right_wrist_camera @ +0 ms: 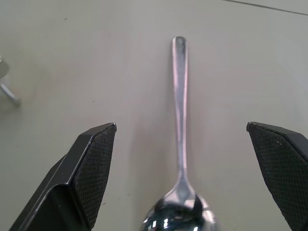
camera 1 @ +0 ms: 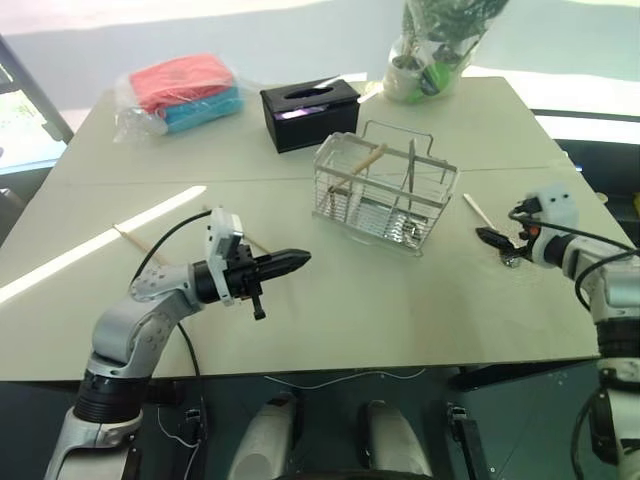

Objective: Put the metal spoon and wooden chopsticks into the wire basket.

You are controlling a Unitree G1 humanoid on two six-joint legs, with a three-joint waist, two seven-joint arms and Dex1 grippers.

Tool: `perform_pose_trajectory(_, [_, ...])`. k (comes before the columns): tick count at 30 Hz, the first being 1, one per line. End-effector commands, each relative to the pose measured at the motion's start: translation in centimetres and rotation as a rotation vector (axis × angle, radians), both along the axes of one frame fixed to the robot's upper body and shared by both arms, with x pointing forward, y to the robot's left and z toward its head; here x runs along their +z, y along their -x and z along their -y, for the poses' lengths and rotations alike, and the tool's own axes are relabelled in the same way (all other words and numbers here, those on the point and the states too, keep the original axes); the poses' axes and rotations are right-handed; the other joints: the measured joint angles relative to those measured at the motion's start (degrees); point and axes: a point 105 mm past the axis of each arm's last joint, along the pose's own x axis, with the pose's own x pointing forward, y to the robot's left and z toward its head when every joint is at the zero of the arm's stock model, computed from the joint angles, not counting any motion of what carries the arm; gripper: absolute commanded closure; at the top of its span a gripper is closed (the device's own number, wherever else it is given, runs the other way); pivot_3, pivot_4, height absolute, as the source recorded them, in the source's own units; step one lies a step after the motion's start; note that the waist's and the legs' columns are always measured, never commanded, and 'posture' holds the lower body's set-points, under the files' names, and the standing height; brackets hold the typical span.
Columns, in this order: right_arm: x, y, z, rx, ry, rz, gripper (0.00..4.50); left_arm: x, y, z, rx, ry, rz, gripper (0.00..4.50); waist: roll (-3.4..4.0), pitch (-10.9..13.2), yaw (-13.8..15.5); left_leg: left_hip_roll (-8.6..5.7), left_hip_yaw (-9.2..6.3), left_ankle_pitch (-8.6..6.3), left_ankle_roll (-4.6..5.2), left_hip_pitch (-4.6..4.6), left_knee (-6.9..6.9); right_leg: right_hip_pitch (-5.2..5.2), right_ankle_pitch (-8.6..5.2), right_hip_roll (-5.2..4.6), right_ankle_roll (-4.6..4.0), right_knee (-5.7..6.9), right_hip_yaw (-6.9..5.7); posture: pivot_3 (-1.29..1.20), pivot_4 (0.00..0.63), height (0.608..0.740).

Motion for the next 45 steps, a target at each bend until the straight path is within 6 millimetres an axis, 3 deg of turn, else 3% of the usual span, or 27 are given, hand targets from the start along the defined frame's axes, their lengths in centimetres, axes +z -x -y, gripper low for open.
perform_pose_trajectory(1, [1.0,-0.5,0.9,-0.012,-0.022,0.028,0.01,0.9,0.4,-0.1,0.017,0.008,0.056,4.50,0.00,0.00,-0.07,0.00,0.00,0.00,0.00,0.00,0.00,0.00,0.00,0.03,0.00,0.00,0.00,0.00,0.150,0.740])
perform_pose_trajectory(17, [-1.9,-0.8,-1.1,0.081,-0.095,-0.123,0.01,1.2,0.2,-0.6,0.081,0.015,0.089,4.50,0.00,0.00,-0.22,0.00,0.00,0.00,0.00,0.03,0.02,0.02,0.00,0.08,0.01,0.03,0.02,0.00,0.150,0.740])
perform_pose_trajectory(19, [-2.0,-0.9,-0.9,0.075,-0.081,-0.134,0.55,1.2,0.1,-0.6,0.087,0.019,0.090,4.50,0.00,0.00,-0.28,0.01,0.00,0.00,0.00,0.06,0.02,0.05,0.00,0.09,0.01,0.03,0.02,0.00,0.150,0.740])
perform_pose_trajectory(21, [-2.0,-0.9,-0.9,0.079,-0.074,-0.144,1.36,1.1,0.1,-0.6,0.092,0.019,0.092,4.50,0.00,0.00,-0.40,0.01,0.00,0.00,-0.01,0.06,0.03,0.05,0.00,0.09,0.01,0.03,0.02,0.00,0.150,0.740])
perform_pose_trajectory(27, [-1.9,-1.0,-0.6,0.075,-0.065,-0.152,4.46,1.1,0.2,-0.7,0.105,0.024,0.096,4.50,-0.01,0.00,-0.99,0.01,-0.02,0.00,0.00,0.07,0.02,0.07,0.00,0.11,0.01,0.03,0.01,0.00,0.150,0.740])
perform_pose_trajectory(34, [-1.7,-1.1,-0.2,0.039,-0.057,-0.137,4.46,0.7,0.3,-0.8,0.115,0.024,0.093,4.50,-0.04,-0.02,-0.95,0.00,-0.03,0.00,-0.01,0.11,0.04,0.14,0.00,0.10,0.01,0.02,0.00,0.00,0.150,0.740])
perform_pose_trajectory(37, [-0.3,-1.5,0.1,0.006,-0.053,-0.061,4.46,0.7,0.3,-1.0,0.116,0.022,0.090,4.50,-0.04,-0.02,-0.95,0.00,-0.03,0.00,-0.01,0.11,0.04,0.14,0.00,0.09,0.01,0.02,0.00,0.00,0.150,0.740])
perform_pose_trajectory(39, [1.8,-1.9,0.5,-0.036,-0.029,0.052,4.46,0.6,0.2,-1.1,0.116,0.019,0.089,4.50,-0.02,-0.01,-0.89,-0.01,-0.03,0.00,-0.01,0.10,0.04,0.12,0.00,0.08,0.01,0.02,0.01,0.00,0.150,0.740])
perform_pose_trajectory(42, [5.6,-2.3,0.3,-0.082,-0.021,0.243,4.46,0.7,0.1,-1.3,0.120,0.012,0.093,4.50,0.07,0.05,-1.00,-0.01,-0.01,0.00,-0.01,0.05,0.03,0.04,0.01,0.06,0.01,0.04,0.03,0.00,0.150,0.740])
perform_pose_trajectory(45, [10.6,-1.9,-1.5,-0.100,-0.058,0.499,4.46,1.1,-0.4,-1.6,0.139,0.013,0.113,4.50,0.14,0.09,-1.33,0.01,0.00,0.01,0.00,0.05,0.01,-0.05,0.01,0.12,0.02,0.11,0.10,0.00,0.150,0.740])
